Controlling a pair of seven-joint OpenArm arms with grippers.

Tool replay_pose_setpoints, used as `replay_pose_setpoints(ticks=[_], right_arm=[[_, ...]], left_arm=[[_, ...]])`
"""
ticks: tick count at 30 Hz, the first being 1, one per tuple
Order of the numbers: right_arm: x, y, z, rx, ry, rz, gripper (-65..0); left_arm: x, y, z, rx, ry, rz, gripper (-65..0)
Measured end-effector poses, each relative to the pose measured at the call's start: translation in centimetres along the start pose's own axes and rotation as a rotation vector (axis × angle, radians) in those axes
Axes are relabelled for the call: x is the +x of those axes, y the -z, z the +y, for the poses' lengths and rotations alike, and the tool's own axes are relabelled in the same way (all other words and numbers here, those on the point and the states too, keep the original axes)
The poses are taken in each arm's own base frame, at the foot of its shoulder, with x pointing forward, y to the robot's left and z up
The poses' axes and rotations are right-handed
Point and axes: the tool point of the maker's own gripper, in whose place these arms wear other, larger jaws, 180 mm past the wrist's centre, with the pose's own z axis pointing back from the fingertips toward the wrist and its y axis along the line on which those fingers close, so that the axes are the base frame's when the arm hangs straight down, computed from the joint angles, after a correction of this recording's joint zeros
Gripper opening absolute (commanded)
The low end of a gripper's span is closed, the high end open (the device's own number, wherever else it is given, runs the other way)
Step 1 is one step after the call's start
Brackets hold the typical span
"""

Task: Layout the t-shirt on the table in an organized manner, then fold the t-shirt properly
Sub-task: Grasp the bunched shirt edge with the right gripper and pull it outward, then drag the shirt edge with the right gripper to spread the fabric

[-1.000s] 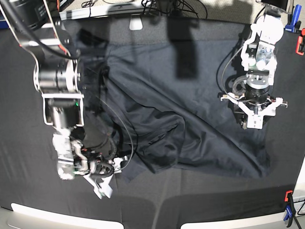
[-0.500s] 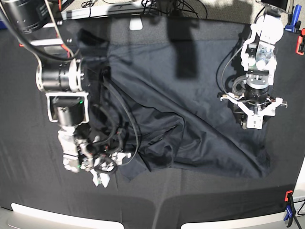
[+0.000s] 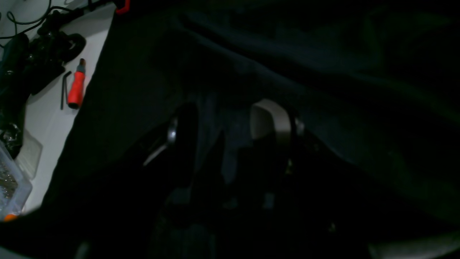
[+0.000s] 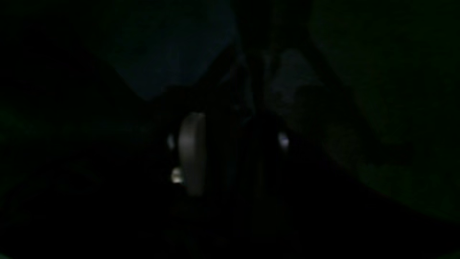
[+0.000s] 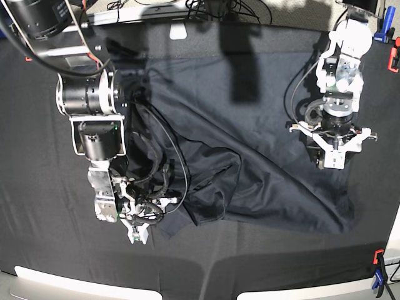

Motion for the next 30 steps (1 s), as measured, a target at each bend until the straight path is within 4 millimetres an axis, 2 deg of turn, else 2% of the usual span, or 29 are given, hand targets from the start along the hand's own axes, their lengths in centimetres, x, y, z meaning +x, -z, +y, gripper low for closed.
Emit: replay_pose_setpoints(ticks=[3, 7, 10, 12, 14, 16, 18, 20, 22, 25, 29, 30], right_arm=[[0.5, 0.2, 1.6, 0.055, -0.048, -0.044, -64.4], [2.2, 0.2, 2.4, 0.055, -0.137, -0.146, -65.0], [3.2, 0.1, 2.0, 0.004, -0.236, -0.205, -65.0], [4.7, -0.5, 1.2, -0.029, -0.271, -0.235, -65.0], [7.3, -1.8, -0.5, -0.081, -0.262, -0.282, -65.0], [10.3, -3.8, -3.1, -0.155, -0.237, -0.341, -65.0], [12.4, -5.7, -5.8, -0.211, -0.223, -0.388, -65.0], [13.2, -7.0, -8.5, -0.257, -0.216, -0.408, -65.0], [13.0, -7.6, -10.8, -0.295, -0.208, -0.409, -65.0], [12.6, -8.0, -12.6, -0.295, -0.166, -0.421, -64.8], [13.4, -8.9, -13.7, -0.297, -0.148, -0.48, -38.9], [13.7, -9.1, -13.8, -0.3, -0.149, -0.496, -34.3]], left_arm=[[0.0, 0.0, 0.0, 0.0, 0.0, 0.0, -39.9], [0.0, 0.0, 0.0, 0.0, 0.0, 0.0, -39.9], [0.0, 0.0, 0.0, 0.0, 0.0, 0.001, -39.9], [0.0, 0.0, 0.0, 0.0, 0.0, 0.0, -39.9], [0.0, 0.0, 0.0, 0.0, 0.0, 0.0, -39.9], [-0.1, 0.0, 0.0, 0.0, 0.0, 0.003, -39.9], [-0.2, 0.0, 0.0, 0.0, -0.001, 0.013, -39.9], [-0.5, 0.0, 0.0, 0.0, 0.0, 0.024, -39.9], [-0.6, 0.0, 0.0, 0.0, -0.001, 0.032, -39.9], [-0.6, 0.0, 0.0, 0.0, 0.0, 0.031, -39.9], [-0.6, 0.0, 0.0, 0.0, 0.0, 0.031, -39.9], [-0.6, 0.0, 0.0, 0.0, 0.0, 0.032, -39.9]])
